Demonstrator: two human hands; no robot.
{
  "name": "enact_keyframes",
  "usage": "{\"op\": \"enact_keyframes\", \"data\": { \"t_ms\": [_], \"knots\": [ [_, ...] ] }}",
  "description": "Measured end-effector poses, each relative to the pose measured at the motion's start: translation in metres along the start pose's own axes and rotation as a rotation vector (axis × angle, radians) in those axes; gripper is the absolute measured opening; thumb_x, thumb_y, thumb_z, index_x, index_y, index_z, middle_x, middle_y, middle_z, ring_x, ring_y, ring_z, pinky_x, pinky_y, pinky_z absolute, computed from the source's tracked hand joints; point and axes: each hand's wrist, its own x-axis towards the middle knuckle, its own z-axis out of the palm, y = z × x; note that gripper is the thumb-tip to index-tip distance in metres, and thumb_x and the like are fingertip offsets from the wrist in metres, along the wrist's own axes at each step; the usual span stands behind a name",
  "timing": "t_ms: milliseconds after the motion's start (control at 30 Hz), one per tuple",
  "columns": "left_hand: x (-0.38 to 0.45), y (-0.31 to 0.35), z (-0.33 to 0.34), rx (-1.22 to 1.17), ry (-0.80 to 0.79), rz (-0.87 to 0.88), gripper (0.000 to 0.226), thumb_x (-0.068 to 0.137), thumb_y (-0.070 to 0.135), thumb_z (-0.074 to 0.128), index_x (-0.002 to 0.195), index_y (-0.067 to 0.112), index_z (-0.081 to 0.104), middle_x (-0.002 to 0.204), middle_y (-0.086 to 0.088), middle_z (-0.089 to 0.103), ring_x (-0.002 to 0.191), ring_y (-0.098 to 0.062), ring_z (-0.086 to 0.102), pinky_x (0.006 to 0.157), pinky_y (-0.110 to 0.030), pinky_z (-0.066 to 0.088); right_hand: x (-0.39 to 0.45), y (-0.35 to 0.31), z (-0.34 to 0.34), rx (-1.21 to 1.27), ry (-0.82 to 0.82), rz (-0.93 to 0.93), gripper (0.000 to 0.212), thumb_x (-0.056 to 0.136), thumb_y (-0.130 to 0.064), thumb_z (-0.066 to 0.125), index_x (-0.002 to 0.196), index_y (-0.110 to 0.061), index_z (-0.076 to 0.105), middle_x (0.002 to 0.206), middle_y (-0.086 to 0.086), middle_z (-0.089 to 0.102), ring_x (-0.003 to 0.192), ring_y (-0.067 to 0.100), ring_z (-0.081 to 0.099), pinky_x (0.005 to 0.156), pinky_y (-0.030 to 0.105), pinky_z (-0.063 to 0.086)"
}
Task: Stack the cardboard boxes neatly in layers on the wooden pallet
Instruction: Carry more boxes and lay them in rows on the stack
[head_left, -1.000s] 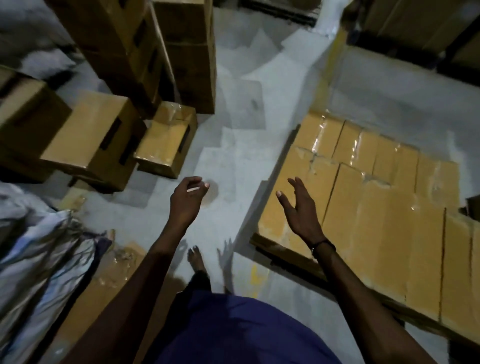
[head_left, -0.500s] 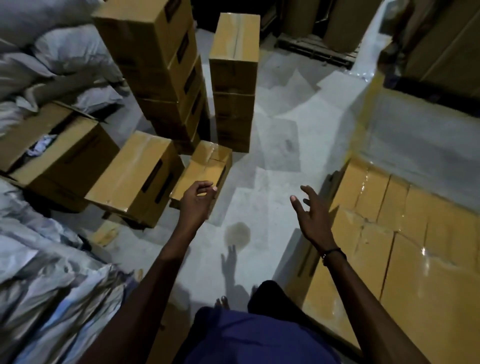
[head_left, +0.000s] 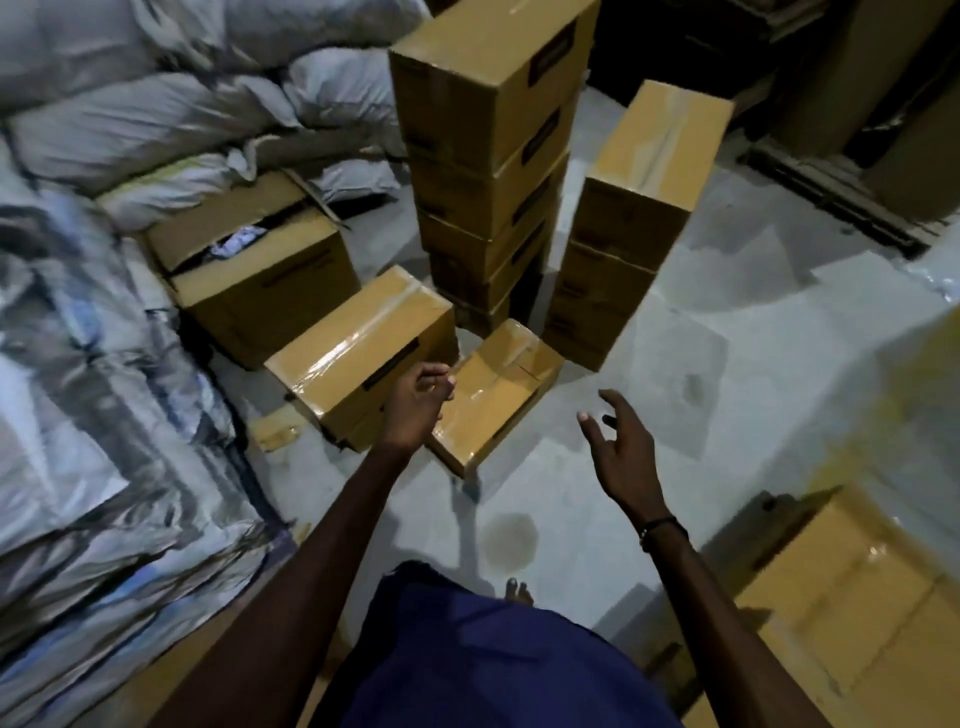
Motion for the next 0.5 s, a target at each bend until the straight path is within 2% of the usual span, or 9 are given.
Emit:
{"op": "enact_keyframes", "data": {
  "t_ms": [100, 167, 233, 333, 433, 500],
  "knots": [
    [0.029, -0.003, -0.027, -0.01, 0.087, -0.021, 0.019, 0.097, 0.017, 0.069, 0.115, 0.01, 0.066, 0.101, -0.009, 0.071, 0.087, -0.017, 0.068, 0.066, -0.031, 0.048, 0.04, -0.014, 0.031, -0.029, -0.087, -0.035, 0.058, 0.101, -0.047, 0.059, 0.15, -0.02, 0.045, 0.155, 0.0, 0.047, 0.133, 0.023, 0.053, 0.107, 0.046, 0.049],
    [0.047, -0.007, -0.051, 0.027, 0.115, -0.004, 0.019, 0.097, 0.017, 0.069, 0.114, 0.009, 0.067, 0.096, -0.006, 0.072, 0.081, -0.011, 0.068, 0.061, -0.025, 0.05, 0.063, -0.02, 0.055, -0.05, -0.138, -0.059, 0.057, 0.101, -0.05, 0.059, 0.149, -0.023, 0.045, 0.154, -0.001, 0.048, 0.133, 0.023, 0.054, 0.105, 0.048, 0.05],
    [0.071, -0.011, -0.078, 0.055, 0.141, 0.015, 0.015, 0.097, 0.02, 0.071, 0.111, 0.014, 0.068, 0.095, -0.003, 0.073, 0.081, -0.009, 0.071, 0.061, -0.021, 0.051, 0.086, -0.026, 0.085, -0.087, -0.187, -0.085, 0.054, 0.101, -0.052, 0.058, 0.147, -0.026, 0.046, 0.151, -0.003, 0.05, 0.131, 0.023, 0.055, 0.102, 0.043, 0.051],
    [0.118, -0.018, -0.121, 0.085, 0.205, -0.029, 0.014, 0.092, 0.024, 0.072, 0.105, 0.021, 0.072, 0.097, -0.003, 0.075, 0.09, -0.015, 0.072, 0.07, -0.026, 0.052, 0.116, -0.04, 0.133, -0.103, -0.24, -0.096, 0.052, 0.1, -0.047, 0.06, 0.145, -0.025, 0.047, 0.146, -0.004, 0.053, 0.125, 0.021, 0.056, 0.096, 0.033, 0.047],
    [0.177, -0.033, -0.169, 0.142, 0.208, -0.07, 0.015, 0.093, 0.021, 0.073, 0.108, 0.018, 0.071, 0.099, -0.003, 0.076, 0.091, -0.017, 0.073, 0.074, -0.03, 0.053, 0.151, -0.049, 0.193, -0.114, -0.304, -0.049, 0.059, 0.099, -0.046, 0.064, 0.149, -0.023, 0.044, 0.155, -0.001, 0.047, 0.135, 0.023, 0.051, 0.106, 0.045, 0.048],
    [0.218, -0.045, -0.201, 0.215, 0.187, -0.086, 0.017, 0.093, 0.024, 0.074, 0.109, 0.018, 0.07, 0.102, -0.001, 0.076, 0.088, -0.015, 0.073, 0.074, -0.031, 0.055, 0.173, -0.053, 0.234, -0.145, -0.35, -0.021, 0.068, 0.097, -0.049, 0.066, 0.154, -0.022, 0.04, 0.161, 0.001, 0.04, 0.144, 0.024, 0.042, 0.113, 0.05, 0.042]
  ]
}}
